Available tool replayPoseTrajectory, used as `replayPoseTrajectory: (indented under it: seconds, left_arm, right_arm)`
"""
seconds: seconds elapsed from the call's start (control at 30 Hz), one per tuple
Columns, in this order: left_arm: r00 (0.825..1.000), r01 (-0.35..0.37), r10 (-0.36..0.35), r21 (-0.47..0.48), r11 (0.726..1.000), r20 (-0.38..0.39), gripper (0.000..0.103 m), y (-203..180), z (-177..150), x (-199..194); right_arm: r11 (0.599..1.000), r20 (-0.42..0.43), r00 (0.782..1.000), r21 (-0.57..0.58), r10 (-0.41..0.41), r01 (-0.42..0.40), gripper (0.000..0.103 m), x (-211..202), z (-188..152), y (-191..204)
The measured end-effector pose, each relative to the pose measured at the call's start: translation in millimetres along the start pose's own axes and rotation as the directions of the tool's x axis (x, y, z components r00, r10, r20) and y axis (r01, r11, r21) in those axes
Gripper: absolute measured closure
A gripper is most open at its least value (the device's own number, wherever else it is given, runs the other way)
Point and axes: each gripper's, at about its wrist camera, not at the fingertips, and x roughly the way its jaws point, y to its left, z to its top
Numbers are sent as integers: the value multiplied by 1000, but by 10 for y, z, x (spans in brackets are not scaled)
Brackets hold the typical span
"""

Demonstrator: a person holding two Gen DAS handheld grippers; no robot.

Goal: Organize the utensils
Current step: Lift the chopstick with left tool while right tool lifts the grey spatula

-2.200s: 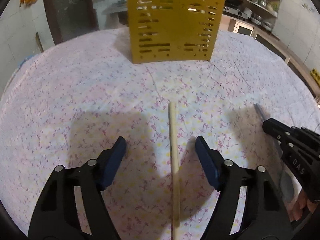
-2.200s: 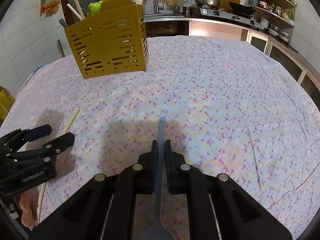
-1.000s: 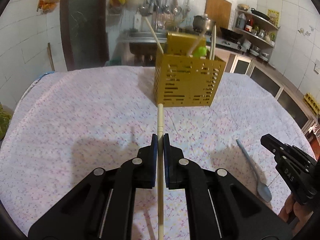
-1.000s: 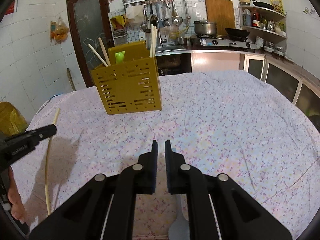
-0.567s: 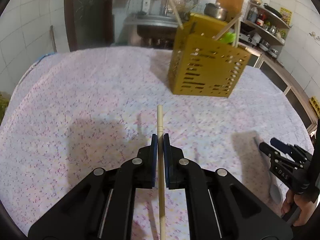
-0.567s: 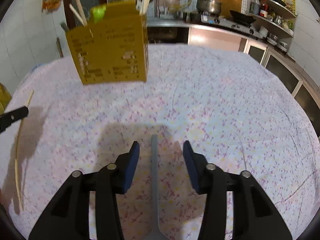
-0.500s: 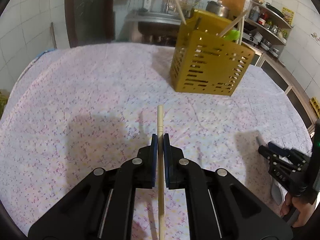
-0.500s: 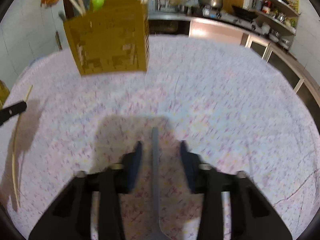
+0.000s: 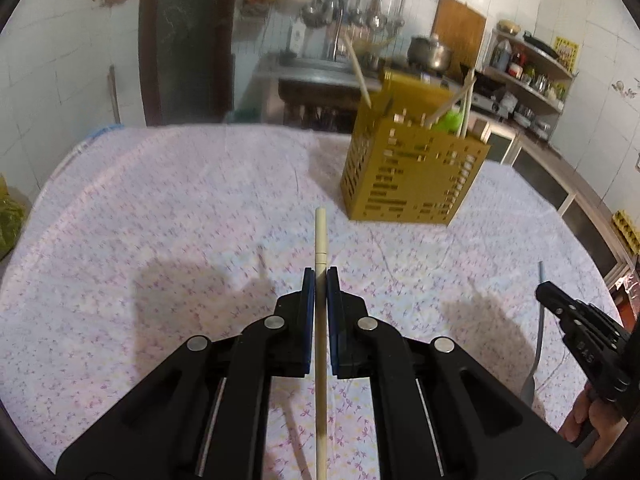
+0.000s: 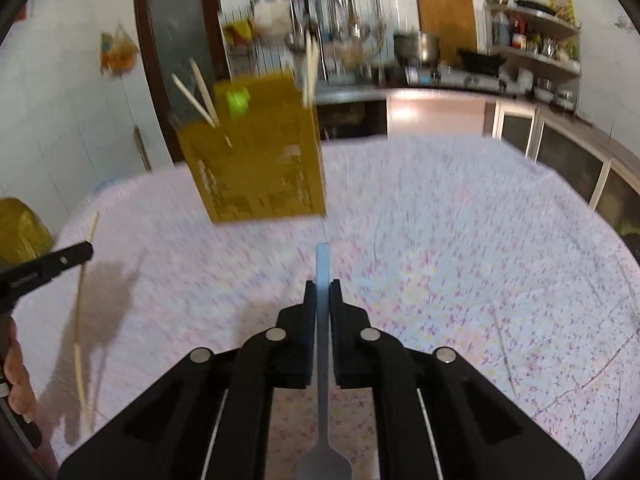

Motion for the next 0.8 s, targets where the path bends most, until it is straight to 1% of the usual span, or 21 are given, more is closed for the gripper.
replayPoseTrajectory:
  seconds: [0.13,0.2,0.37,0.47,0.67,0.8]
  left_arm:
    - [997,-7,7,3,1000,76,98,-6,-51,-238]
    - [993,-23,22,6,1000,113,98,-13,-106,-336]
    - [983,-32,31,4,999,182,98,-1,-218,-562]
    - [976,-32,31,1,999,216,98,1,-252,-694]
    - [965,-38,33,13,999,260,98,-46,-286,-887]
    - [956,-41,32,26,999,292,98,-77,-239,-999]
  right_arm:
    - [1000,123,992,5,6,-6,96,-287,-52,43]
    - [1000,165,986,-1,4,-4,96,-374,-79,72]
    - [1000,260,965,-11,-4,7,96,-580,-170,127]
    - [1000,296,955,-15,0,5,96,-665,-186,146]
    - [1000,325,946,-29,-3,13,96,-792,-151,169]
    - [999,347,938,-42,-7,23,96,-858,-110,224]
